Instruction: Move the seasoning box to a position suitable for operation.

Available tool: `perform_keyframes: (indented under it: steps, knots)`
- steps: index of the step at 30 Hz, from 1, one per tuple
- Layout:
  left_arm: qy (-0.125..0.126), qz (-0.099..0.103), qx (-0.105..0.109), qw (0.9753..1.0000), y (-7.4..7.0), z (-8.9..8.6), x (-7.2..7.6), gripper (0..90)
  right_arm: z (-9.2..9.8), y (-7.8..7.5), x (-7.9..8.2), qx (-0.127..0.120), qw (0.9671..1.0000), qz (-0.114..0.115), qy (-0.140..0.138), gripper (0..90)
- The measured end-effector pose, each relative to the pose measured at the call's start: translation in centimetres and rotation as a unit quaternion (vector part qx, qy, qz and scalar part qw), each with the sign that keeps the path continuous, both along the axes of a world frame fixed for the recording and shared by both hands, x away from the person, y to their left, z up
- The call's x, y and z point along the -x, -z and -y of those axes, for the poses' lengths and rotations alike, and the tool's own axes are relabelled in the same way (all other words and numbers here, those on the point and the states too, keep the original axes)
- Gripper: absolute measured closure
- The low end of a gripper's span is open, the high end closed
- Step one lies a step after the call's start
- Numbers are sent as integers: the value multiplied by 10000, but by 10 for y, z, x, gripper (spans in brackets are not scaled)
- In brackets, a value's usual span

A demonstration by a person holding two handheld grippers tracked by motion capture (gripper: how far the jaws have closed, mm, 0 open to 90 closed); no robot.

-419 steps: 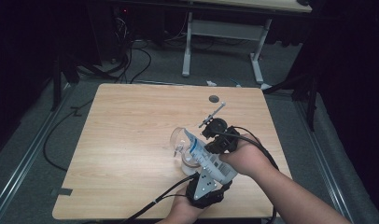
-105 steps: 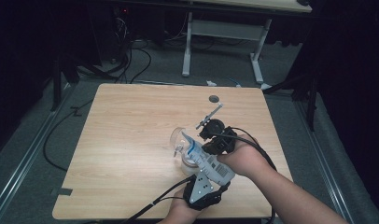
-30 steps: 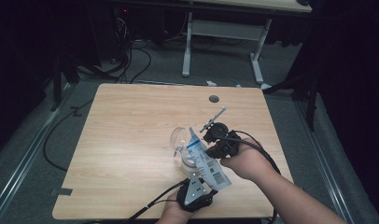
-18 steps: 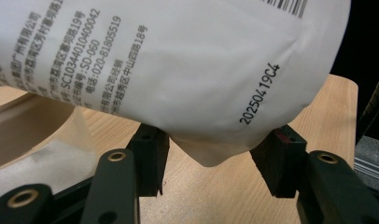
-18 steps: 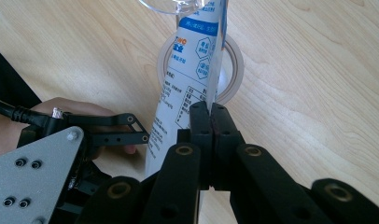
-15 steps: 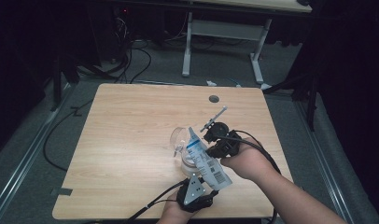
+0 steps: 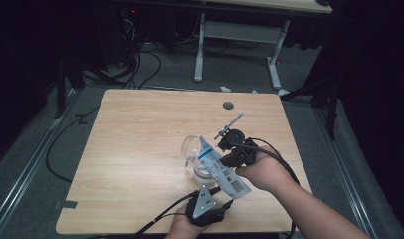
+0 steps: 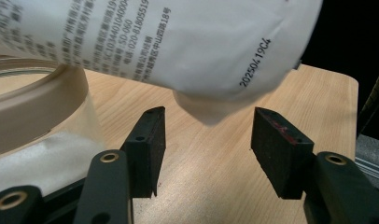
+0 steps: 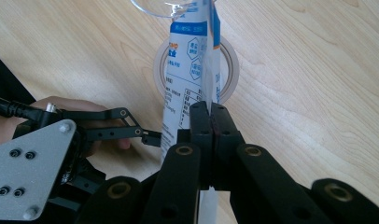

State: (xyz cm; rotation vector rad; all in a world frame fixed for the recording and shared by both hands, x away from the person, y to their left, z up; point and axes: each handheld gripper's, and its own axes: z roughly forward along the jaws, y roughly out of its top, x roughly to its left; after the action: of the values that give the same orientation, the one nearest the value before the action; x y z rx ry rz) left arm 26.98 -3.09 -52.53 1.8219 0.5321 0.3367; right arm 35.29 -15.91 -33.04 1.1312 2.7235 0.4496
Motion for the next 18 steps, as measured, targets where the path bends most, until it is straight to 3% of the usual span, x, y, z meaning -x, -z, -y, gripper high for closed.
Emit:
perform_keyframes:
  steps: [18]
  knots:
    - [-96,-61,59,9999,0,-19,-1,456,-1,0,0,18,10000,1,-62,899]
